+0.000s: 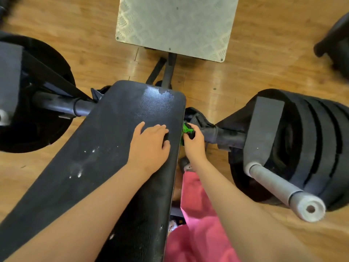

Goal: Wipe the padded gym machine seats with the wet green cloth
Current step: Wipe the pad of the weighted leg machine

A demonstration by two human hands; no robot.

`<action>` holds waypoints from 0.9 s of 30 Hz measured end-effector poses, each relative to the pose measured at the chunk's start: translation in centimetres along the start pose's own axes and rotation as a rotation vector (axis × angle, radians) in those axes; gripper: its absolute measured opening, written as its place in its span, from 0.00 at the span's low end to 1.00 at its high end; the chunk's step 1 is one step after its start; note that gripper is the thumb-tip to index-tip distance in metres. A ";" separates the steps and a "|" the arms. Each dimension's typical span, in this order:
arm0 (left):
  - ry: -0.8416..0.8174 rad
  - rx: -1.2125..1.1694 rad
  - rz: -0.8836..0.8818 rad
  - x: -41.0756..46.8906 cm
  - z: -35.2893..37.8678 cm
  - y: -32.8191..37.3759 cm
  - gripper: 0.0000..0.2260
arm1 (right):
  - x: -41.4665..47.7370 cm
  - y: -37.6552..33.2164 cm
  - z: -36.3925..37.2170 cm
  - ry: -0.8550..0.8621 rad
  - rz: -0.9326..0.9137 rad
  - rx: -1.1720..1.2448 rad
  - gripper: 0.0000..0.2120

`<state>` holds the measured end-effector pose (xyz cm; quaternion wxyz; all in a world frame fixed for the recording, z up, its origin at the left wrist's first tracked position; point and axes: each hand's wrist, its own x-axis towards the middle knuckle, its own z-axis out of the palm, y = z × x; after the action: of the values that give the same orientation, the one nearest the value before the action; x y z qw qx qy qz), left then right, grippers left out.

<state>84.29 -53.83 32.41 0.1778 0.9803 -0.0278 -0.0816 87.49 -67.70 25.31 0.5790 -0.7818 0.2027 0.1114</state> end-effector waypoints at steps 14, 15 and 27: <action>-0.033 -0.018 0.003 7.9 -0.1 -1.2 0.09 | 7.3 -0.3 0.8 0.088 0.184 0.055 0.10; -0.033 -0.013 -0.015 8.5 -0.1 -1.5 0.09 | 7.7 -0.5 0.7 0.097 0.169 0.055 0.10; 0.013 0.002 -0.091 9.3 1.4 -2.5 0.06 | 7.7 -1.3 0.3 0.159 0.302 0.037 0.14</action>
<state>93.30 -52.77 28.84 0.1732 0.9812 0.0181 -0.0831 94.97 -68.51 23.21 0.5519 -0.7382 0.3651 0.1312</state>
